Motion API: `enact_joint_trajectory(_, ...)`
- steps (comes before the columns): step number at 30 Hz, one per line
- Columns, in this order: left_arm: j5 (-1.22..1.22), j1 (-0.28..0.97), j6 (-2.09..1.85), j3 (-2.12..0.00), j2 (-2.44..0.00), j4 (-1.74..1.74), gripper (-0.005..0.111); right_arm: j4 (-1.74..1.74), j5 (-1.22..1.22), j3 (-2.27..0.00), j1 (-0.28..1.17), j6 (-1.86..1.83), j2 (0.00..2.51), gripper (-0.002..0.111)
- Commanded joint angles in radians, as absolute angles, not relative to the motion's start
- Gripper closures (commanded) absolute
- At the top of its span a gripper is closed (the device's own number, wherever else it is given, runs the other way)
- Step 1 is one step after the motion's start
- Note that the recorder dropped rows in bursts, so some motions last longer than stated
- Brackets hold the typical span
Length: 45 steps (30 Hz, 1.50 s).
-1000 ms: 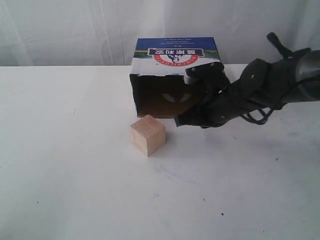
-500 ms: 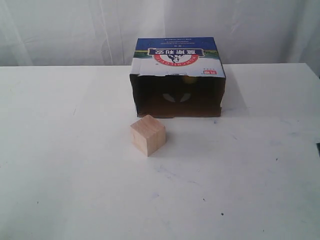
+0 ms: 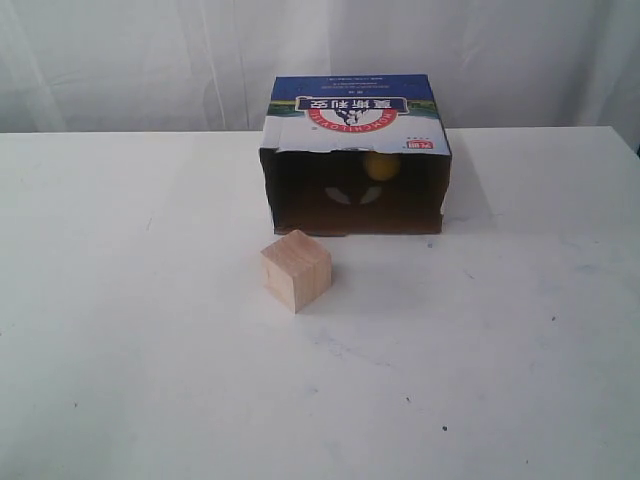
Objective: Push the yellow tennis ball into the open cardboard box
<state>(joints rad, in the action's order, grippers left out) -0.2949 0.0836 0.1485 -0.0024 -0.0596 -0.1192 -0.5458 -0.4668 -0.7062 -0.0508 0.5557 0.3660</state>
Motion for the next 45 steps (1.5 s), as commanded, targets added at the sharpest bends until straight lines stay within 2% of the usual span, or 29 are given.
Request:
enact_joint_trajectory(1, -0.3, 0.081, 0.156, 0.0, -0.06, -0.113, 0.107, -0.542, -0.711, -0.697, -0.058, 0.583, 0.267, 0.108)
enact_joint_trajectory(5, -0.3, 0.081, 0.156, 0.0, -0.06, -0.113, 0.107, -0.537, -0.74, -0.697, -0.058, 0.554, 0.197, 0.108)
enact_joint_trajectory(11, -0.3, 0.081, 0.156, 0.0, -0.06, -0.113, 0.107, -0.562, -0.577, -0.663, -0.056, 0.421, 0.141, 0.108)
enact_joint_trajectory(17, -0.3, 0.081, 0.156, 0.0, -0.06, -0.113, 0.107, -0.259, -0.61, -0.423, -0.058, -0.036, 0.128, 0.108)
enact_joint_trajectory(22, -0.3, 0.081, 0.156, 0.0, -0.06, -0.113, 0.107, -0.269, -0.397, -0.18, -0.058, -0.044, 0.051, 0.108)
enact_joint_trajectory(27, -0.3, 0.081, 0.156, 0.0, -0.06, -0.113, 0.107, -0.224, -0.425, -0.014, -0.061, -0.014, 0.0, 0.108)
enact_joint_trajectory(37, -0.298, 0.082, 0.156, 0.0, -0.06, -0.113, 0.107, 0.095, -0.286, 0.0, -0.114, -0.4, 0.0, 0.108)
enact_joint_trajectory(45, -0.298, 0.082, 0.156, 0.0, -0.06, -0.113, 0.107, 0.069, -0.33, 0.0, -0.13, -0.381, 0.0, 0.108)
